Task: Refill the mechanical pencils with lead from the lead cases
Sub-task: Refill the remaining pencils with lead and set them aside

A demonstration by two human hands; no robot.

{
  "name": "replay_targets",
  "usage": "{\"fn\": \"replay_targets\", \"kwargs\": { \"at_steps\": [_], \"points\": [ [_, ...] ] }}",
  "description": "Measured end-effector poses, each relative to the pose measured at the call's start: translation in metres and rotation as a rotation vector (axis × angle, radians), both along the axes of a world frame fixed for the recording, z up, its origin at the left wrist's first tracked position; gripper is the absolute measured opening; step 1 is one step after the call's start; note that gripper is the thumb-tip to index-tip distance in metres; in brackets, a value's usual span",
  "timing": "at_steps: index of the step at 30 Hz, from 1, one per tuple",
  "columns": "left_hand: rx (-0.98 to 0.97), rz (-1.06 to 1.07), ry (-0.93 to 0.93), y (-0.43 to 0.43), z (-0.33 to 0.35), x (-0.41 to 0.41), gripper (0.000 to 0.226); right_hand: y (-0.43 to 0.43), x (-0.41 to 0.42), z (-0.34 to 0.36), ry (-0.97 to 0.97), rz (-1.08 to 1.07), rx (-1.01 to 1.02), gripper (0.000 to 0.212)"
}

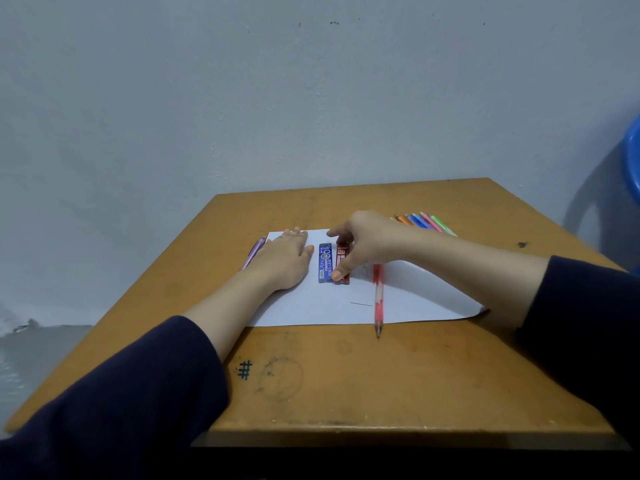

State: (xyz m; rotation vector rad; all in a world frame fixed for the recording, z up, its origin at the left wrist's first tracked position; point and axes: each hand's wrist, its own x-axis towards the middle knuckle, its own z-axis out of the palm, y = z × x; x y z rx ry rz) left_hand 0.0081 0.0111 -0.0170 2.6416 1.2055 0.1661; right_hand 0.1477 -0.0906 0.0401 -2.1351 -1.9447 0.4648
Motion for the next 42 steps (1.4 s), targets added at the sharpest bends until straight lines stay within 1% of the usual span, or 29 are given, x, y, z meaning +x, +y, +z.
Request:
{"fn": "replay_targets", "kwargs": {
  "at_steps": [2, 5, 7, 8, 10, 11, 13, 15, 18, 20, 24, 27, 31, 35, 39, 42],
  "points": [
    [0.008, 0.002, 0.001, -0.001, 0.001, 0.000, 0.052, -0.001, 0.000, 0.000, 0.011, -0.009, 0.036, 0.089],
    [0.021, 0.000, 0.003, -0.001, 0.001, 0.001, 0.051, -0.003, -0.001, 0.000, -0.010, -0.025, 0.159, 0.089],
    [0.018, -0.002, -0.004, -0.001, 0.000, 0.001, 0.051, -0.003, 0.000, 0.002, -0.040, -0.043, 0.252, 0.083],
    [0.023, -0.001, -0.008, -0.001, 0.000, 0.001, 0.051, -0.003, 0.001, 0.002, -0.024, -0.057, 0.288, 0.077],
    [0.058, 0.003, -0.040, -0.001, 0.001, 0.000, 0.048, 0.000, 0.003, 0.003, 0.073, -0.085, 0.341, 0.064],
    [0.089, 0.002, -0.072, -0.002, 0.002, 0.000, 0.048, 0.000, 0.005, 0.003, 0.154, -0.102, 0.360, 0.058],
    [0.169, 0.006, -0.151, -0.005, 0.006, 0.000, 0.048, 0.000, 0.008, 0.002, 0.336, -0.137, 0.395, 0.044],
    [0.255, 0.008, -0.249, -0.013, 0.012, 0.000, 0.047, -0.002, 0.011, 0.002, 0.449, -0.160, 0.423, 0.035],
    [0.326, -0.018, -0.396, -0.026, 0.019, 0.001, 0.045, -0.006, 0.016, 0.003, 0.583, -0.178, 0.448, 0.032],
    [0.354, -0.051, -0.458, -0.031, 0.023, 0.001, 0.044, -0.008, 0.019, 0.004, 0.690, -0.181, 0.456, 0.032],
    [0.424, -0.142, -0.552, -0.038, 0.025, 0.002, 0.053, -0.015, 0.023, 0.006, 0.942, -0.162, 0.478, 0.033],
    [0.504, -0.223, -0.587, -0.041, 0.026, 0.003, 0.056, -0.024, 0.023, 0.009, 1.033, -0.137, 0.490, 0.032],
    [0.619, -0.313, -0.585, -0.040, 0.027, 0.003, 0.053, -0.029, 0.023, 0.012, 1.076, -0.112, 0.479, 0.032],
    [0.656, -0.343, -0.602, -0.037, 0.026, 0.002, 0.047, -0.027, 0.026, 0.008, 1.089, -0.102, 0.464, 0.032],
    [0.632, -0.372, -0.609, -0.038, 0.025, 0.000, 0.042, -0.027, 0.033, 0.002, 0.941, -0.066, 0.443, 0.034],
    [0.614, -0.378, -0.623, -0.037, 0.025, 0.000, 0.040, -0.026, 0.039, 0.000, 0.813, -0.038, 0.486, 0.038]
  ]
}}
